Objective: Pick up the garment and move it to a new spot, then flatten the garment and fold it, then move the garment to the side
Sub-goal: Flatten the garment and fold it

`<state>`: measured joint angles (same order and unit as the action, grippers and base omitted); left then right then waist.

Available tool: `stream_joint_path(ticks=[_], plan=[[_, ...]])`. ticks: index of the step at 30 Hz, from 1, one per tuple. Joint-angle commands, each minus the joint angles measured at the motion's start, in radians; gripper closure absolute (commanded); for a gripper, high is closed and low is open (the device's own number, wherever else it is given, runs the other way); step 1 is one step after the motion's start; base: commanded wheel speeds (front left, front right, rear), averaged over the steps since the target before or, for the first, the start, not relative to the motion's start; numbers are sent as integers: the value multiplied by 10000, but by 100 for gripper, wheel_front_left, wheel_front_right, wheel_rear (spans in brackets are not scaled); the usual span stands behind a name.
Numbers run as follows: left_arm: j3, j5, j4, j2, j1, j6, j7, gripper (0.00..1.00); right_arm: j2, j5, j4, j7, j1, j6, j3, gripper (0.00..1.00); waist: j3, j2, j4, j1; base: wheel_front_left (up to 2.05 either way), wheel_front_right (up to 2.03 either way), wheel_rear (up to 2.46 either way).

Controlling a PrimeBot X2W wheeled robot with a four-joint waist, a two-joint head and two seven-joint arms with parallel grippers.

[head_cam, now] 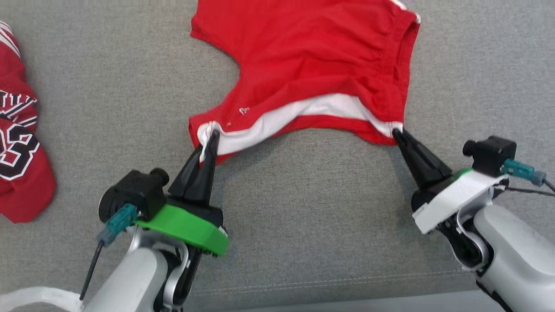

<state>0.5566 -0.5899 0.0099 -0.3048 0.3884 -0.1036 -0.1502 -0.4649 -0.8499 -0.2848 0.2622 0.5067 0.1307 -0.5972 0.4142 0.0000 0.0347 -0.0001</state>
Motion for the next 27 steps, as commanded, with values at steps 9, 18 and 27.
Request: stream_joint_path(ticks=[9, 18, 27], plan=[[436, -1007, -1345, -492, -2680, -517, 1033, 100, -1093, -722, 71, -143, -2149, 1, -741, 100, -1549, 0, -24, 1, 0, 0, 0], [277, -1446, -1810, -707, -3825, -781, 868, 100, -1268, -706, 530, -66, -3638, 1, -113, 100, -1874, 0, 32, 1, 0, 0, 0], [-60, -1482, -2426, -1118, -3456, -652, 960, 100, -998, -299, 1497, -235, -4089, -1, 790, 100, -1863, 0, -178, 1, 0, 0, 0]])
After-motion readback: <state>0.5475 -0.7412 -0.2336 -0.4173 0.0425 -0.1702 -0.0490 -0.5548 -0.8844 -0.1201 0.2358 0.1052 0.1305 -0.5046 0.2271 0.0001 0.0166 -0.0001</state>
